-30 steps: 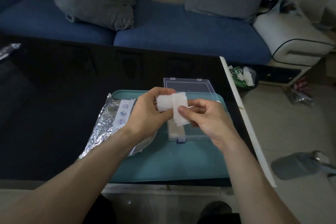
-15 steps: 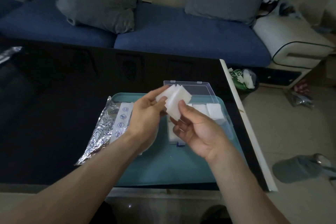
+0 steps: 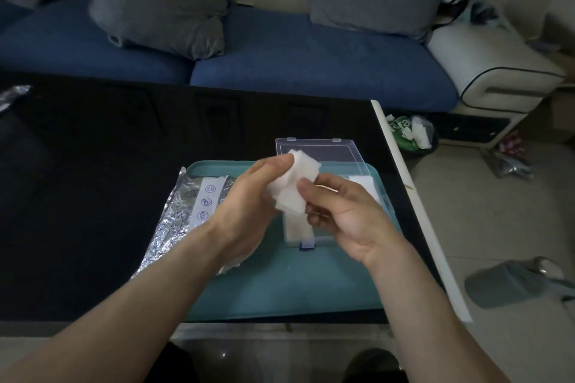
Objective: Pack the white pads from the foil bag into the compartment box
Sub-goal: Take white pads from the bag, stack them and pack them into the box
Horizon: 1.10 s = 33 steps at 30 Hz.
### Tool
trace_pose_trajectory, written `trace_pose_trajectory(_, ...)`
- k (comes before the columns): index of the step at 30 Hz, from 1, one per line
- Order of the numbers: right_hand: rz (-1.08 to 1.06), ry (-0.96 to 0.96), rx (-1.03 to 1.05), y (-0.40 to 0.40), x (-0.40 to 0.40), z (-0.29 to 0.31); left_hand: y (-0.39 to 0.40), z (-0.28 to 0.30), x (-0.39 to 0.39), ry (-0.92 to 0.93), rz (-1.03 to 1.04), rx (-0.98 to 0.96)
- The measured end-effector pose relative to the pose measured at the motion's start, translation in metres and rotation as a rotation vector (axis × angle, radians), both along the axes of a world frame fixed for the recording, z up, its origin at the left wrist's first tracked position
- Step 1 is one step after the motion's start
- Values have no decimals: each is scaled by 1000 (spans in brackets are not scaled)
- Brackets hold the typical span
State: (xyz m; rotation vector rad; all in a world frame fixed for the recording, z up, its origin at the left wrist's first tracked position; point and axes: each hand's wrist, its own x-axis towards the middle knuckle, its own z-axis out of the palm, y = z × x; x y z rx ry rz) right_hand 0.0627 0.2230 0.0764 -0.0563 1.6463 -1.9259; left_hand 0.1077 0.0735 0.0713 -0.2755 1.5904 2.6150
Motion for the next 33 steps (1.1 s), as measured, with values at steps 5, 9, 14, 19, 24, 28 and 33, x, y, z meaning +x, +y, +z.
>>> trace_pose_trajectory(5, 63, 317, 406, -2, 4, -1, 3, 0, 0, -165, -180, 144)
trace_pose_trajectory(9, 192, 656, 667, 1, 6, -3, 3, -13, -6, -289, 12, 56)
trace_pose_trajectory(14, 412, 810, 761, -1, 6, -10, 9, -7, -1, -295, -180, 66)
trace_pose_trajectory(19, 420, 795, 723, 0, 6, -13, 12, -9, -1, -335, -169, 56)
trace_pose_trajectory(24, 353, 899, 781, -2, 7, -16, 14, -9, 0, -310, -169, 23)
trace_pose_trajectory(28, 400, 902, 828, -1, 8, -15, 14, -12, 0, -304, -135, -92)
trace_pose_trajectory(33, 358, 977, 870, -5, 11, -12, 19, -11, -2, -209, -62, -29)
